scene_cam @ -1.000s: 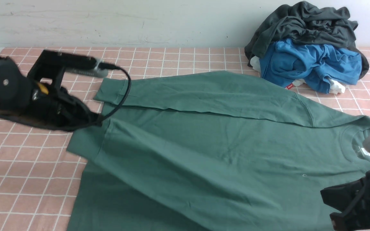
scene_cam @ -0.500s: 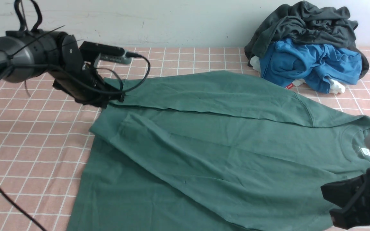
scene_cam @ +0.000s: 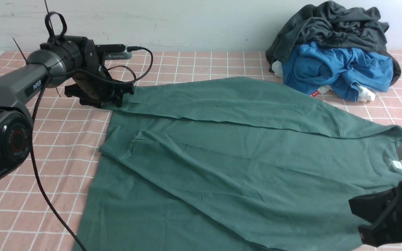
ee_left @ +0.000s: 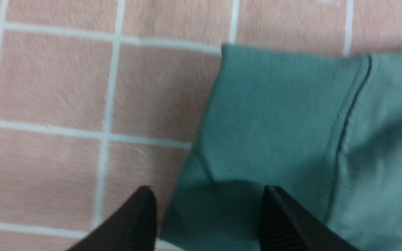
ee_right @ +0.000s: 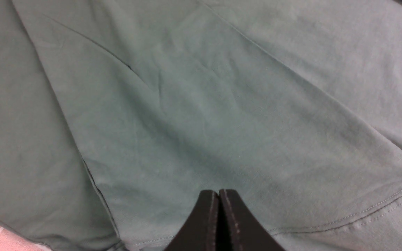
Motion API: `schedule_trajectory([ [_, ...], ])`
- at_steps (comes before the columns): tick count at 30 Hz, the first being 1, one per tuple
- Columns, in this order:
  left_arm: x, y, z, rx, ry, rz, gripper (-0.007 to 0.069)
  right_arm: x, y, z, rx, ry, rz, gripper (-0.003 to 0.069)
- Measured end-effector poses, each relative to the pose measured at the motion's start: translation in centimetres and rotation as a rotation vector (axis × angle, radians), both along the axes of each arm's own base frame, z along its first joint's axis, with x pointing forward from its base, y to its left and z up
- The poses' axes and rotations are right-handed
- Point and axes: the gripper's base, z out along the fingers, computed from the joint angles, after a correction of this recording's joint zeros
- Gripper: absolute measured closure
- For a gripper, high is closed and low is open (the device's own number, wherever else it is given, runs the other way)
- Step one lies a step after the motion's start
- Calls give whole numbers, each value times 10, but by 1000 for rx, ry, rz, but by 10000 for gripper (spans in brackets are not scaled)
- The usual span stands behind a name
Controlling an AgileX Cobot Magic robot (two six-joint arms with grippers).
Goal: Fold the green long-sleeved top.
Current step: Use the left arm to clamp the cuff farthest from it
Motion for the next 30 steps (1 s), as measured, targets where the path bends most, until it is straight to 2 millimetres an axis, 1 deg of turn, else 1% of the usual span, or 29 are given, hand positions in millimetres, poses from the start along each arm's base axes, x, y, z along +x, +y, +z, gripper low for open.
schedule_trajectory([
  [2, 1, 2, 2, 32, 0, 10, 309, 0, 0, 0, 0, 0, 0, 669],
  [4, -1, 5, 3, 66, 24, 9, 401, 0, 0, 0, 0, 0, 0, 669],
  [5, -1, 5, 3, 68, 24, 8, 401, 0, 0, 0, 0, 0, 0, 669],
  [6, -3, 6, 3, 79, 50, 9, 499, 0, 0, 0, 0, 0, 0, 669],
  [7, -5, 5, 4, 83, 65, 7, 547, 0, 0, 0, 0, 0, 0, 669],
  [9, -7, 6, 9, 88, 74, 4, 585, 0, 0, 0, 0, 0, 0, 669],
  [10, -9, 3, 18, 97, 77, -15, 608, 0, 0, 0, 0, 0, 0, 669],
  [11, -11, 2, 24, 102, 72, -26, 616, 0, 0, 0, 0, 0, 0, 669],
  [13, -15, -2, 47, 127, 47, -75, 626, 0, 0, 0, 0, 0, 0, 669],
  [16, -19, -8, 70, 136, 2, -116, 628, 0, 0, 0, 0, 0, 0, 669],
  [18, -19, -9, 71, 118, -2, -111, 627, 0, 0, 0, 0, 0, 0, 669],
  [20, -18, -9, 66, 112, 4, -103, 624, 0, 0, 0, 0, 0, 0, 669],
  [22, -14, -2, 45, 96, 41, -82, 588, 0, 0, 0, 0, 0, 0, 669],
  [23, -12, 1, 39, 91, 52, -75, 568, 0, 0, 0, 0, 0, 0, 669],
  [25, -9, 8, 18, 76, 88, -59, 501, 0, 0, 0, 0, 0, 0, 669],
  [27, -8, 12, 8, 57, 98, -45, 440, 0, 0, 0, 0, 0, 0, 669],
  [28, -8, 12, 7, 56, 98, -46, 433, 0, 0, 0, 0, 0, 0, 669],
  [29, -6, 12, 4, 37, 91, -40, 375, 0, 0, 0, 0, 0, 0, 669],
  [30, -5, 11, 4, 26, 81, -38, 352, 0, 0, 0, 0, 0, 0, 669],
])
